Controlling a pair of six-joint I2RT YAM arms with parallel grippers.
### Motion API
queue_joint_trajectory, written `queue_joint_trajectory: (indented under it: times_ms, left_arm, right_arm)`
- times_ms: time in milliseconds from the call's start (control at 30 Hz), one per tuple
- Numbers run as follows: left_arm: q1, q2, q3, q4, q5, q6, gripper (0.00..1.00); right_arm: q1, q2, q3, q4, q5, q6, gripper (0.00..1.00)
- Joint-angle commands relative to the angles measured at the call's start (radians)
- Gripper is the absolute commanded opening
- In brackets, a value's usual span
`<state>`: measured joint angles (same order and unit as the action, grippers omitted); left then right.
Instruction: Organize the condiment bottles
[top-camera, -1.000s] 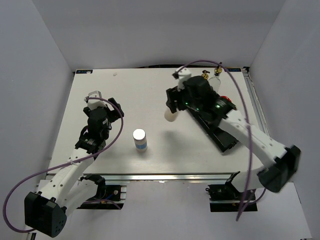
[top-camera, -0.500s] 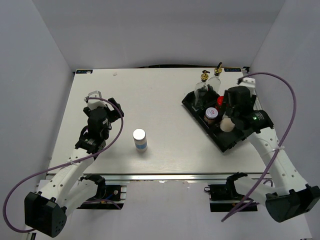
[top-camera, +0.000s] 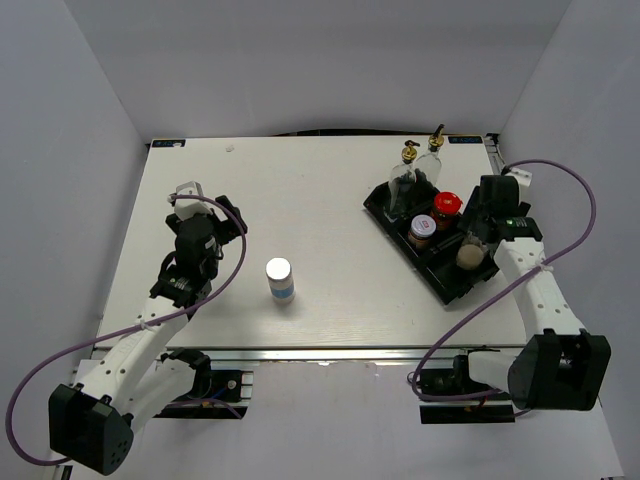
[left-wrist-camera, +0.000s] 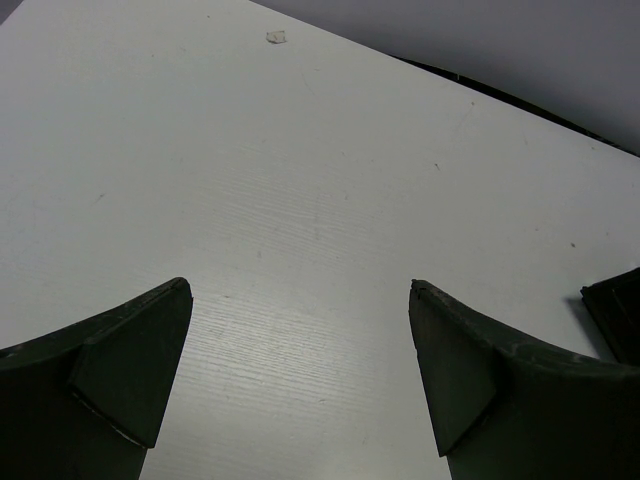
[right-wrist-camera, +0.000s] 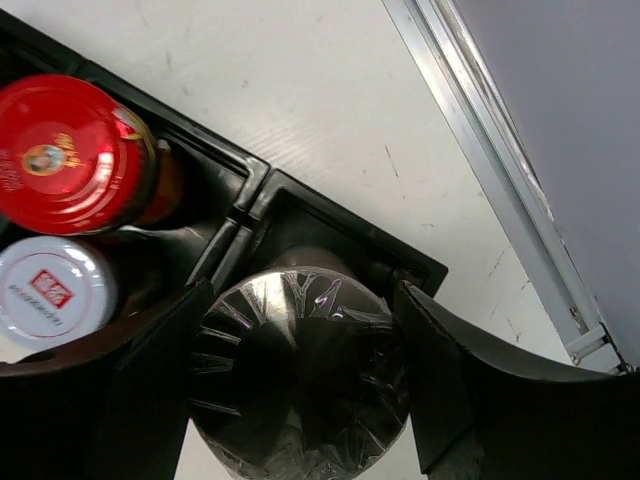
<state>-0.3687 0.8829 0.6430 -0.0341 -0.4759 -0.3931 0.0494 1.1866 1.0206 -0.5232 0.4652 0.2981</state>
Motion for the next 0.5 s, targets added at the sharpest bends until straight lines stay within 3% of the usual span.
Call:
queue_joint_trajectory:
  times_ms: [0,333,467]
  left_arm:
    - [-0.001,-0.025,-0.002,-0.001,-0.015,0.007,0.98]
    - [-0.001,0.004,0.007,-0.001,-0.012,0.003,0.98]
    - [-0.001,-0.001,0.004,0.002,-0.007,0.003,0.98]
  right_arm:
    - [-0.020,-0.016,-0.011,0.109,0.009,0.015,0.00]
    - [-0.039,-0.007,-0.129,0.241,-0.005,0.029,0.00]
    - [-0.039,-0.004,-0.178,0.314,-0.020,0.027,0.07]
